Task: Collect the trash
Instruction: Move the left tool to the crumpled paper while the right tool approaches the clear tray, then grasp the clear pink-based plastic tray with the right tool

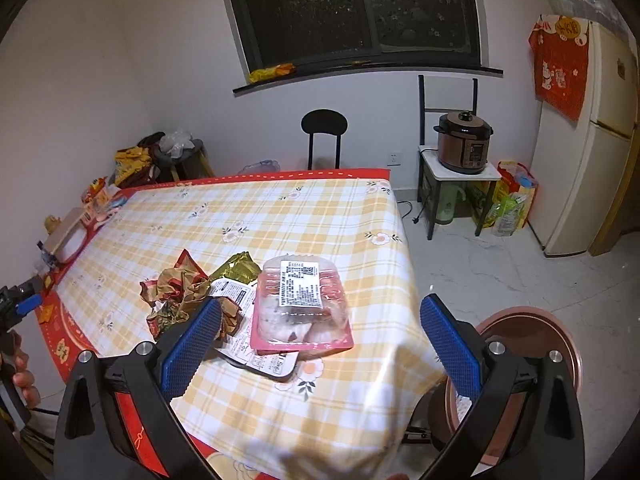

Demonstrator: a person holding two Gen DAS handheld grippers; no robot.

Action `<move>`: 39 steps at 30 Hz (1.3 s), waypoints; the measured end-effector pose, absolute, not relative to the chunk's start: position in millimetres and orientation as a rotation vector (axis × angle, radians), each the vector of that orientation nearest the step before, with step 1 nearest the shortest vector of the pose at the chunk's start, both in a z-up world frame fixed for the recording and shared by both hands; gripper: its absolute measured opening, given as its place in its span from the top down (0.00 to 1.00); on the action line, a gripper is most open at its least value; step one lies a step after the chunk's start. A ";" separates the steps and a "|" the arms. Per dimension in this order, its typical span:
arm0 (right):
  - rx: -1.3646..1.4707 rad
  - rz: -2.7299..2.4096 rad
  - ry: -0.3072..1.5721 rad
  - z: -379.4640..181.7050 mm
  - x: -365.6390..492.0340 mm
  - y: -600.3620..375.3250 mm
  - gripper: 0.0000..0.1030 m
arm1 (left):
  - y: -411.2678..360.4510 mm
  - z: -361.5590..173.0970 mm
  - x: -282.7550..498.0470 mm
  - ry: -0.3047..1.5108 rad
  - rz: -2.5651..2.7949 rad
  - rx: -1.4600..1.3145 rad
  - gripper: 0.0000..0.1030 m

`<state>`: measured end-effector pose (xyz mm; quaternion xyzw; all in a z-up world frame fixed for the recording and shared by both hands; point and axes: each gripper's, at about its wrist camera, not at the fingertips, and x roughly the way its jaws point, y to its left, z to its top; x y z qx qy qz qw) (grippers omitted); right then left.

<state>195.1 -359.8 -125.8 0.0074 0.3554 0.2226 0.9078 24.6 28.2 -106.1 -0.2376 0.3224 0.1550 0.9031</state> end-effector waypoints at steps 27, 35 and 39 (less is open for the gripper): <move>-0.587 0.374 0.954 -242.5 228.1 -214.8 0.05 | 68.2 -180.7 114.8 0.812 -0.066 -0.499 0.06; -0.738 0.318 0.973 -258.9 242.3 -197.4 0.05 | 70.8 -189.5 112.5 0.826 -0.081 -0.518 0.06; -0.784 0.311 0.980 -266.0 245.6 -189.6 0.05 | 72.7 -191.0 110.5 0.826 -0.076 -0.526 0.06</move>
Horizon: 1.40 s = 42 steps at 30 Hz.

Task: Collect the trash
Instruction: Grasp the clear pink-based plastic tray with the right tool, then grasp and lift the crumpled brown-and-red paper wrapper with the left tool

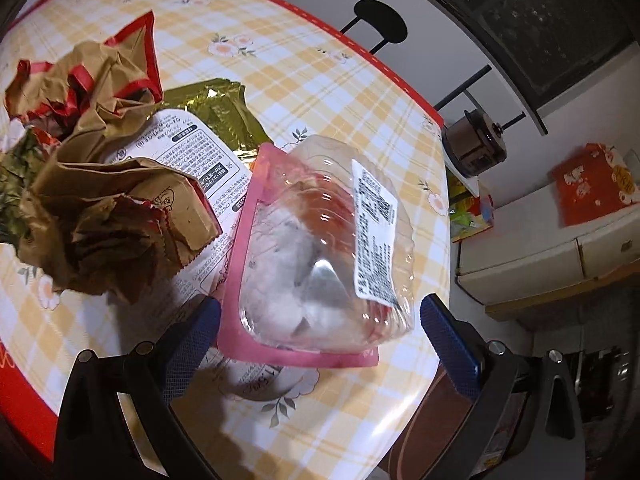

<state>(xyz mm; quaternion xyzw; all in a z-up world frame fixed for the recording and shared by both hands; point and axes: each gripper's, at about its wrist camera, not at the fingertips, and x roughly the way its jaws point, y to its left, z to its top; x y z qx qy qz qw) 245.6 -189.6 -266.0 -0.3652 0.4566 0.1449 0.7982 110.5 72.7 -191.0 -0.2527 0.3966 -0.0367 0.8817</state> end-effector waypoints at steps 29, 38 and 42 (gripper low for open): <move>-0.021 0.272 0.994 -214.6 229.0 -284.5 0.30 | 17.2 -202.2 139.5 0.907 -0.184 -0.467 0.07; 0.093 0.275 0.941 -199.7 206.1 -311.1 0.30 | -8.9 -215.1 160.0 0.951 -0.196 -0.394 0.07; 0.107 0.280 0.925 -192.8 199.4 -317.3 0.30 | -23.9 -223.1 166.7 0.968 -0.194 -0.310 0.10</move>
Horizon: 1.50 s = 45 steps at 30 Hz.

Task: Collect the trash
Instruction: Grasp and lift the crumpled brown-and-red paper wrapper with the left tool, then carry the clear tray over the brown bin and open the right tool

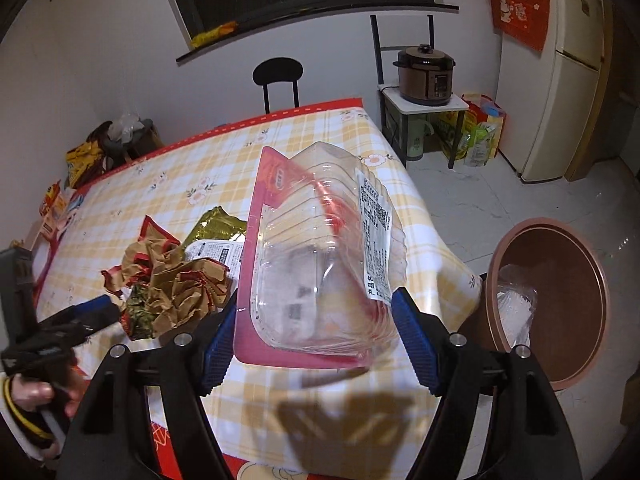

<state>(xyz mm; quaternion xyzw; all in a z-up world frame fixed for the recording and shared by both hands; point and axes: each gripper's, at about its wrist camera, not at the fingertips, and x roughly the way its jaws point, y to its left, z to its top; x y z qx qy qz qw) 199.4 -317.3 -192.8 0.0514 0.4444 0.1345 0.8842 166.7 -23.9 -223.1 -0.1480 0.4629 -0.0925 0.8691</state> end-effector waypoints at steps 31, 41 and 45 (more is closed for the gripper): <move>0.135 0.322 0.838 -158.1 173.2 -327.5 0.30 | -6.6 -197.6 149.9 0.864 -0.157 -0.296 0.56; 0.126 0.347 0.791 -133.9 167.0 -335.1 0.30 | 11.9 -138.9 127.0 0.707 -0.108 -0.311 0.56; 0.134 0.341 0.774 -127.7 167.3 -346.4 0.30 | 8.8 -125.5 123.5 0.678 -0.104 -0.315 0.56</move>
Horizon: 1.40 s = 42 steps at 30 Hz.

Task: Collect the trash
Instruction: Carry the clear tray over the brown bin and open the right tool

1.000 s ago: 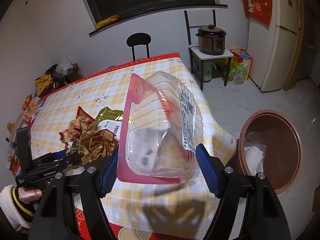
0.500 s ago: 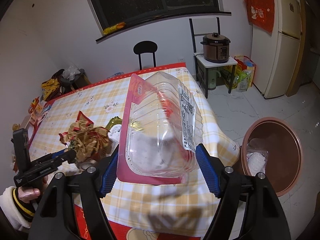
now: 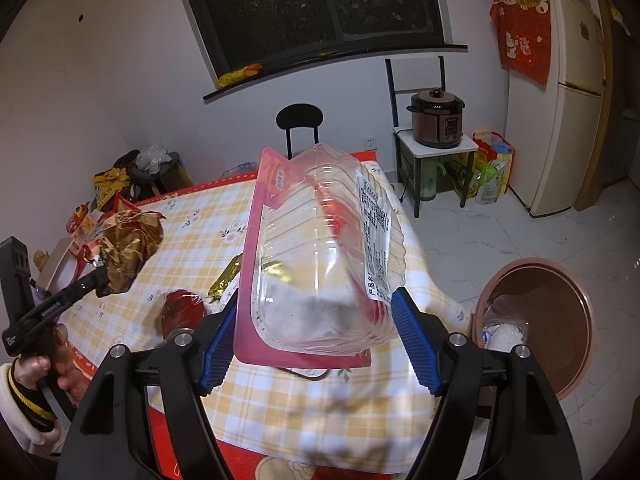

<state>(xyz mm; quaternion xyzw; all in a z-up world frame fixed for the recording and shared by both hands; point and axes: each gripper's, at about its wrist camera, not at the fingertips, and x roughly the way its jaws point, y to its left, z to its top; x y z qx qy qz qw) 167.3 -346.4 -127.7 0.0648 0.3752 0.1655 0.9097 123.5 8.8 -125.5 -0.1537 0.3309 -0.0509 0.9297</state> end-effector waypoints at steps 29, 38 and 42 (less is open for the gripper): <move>0.284 0.086 0.794 -162.7 197.0 -578.2 0.35 | -156.9 -91.6 161.2 0.683 -0.174 -0.244 0.55; 0.305 0.056 0.870 -200.2 214.4 -626.5 0.34 | -209.9 -91.1 176.3 0.704 -0.194 -0.210 0.55; 0.303 0.063 0.892 -212.1 222.5 -636.3 0.34 | -232.1 -91.7 180.9 0.710 -0.205 -0.202 0.55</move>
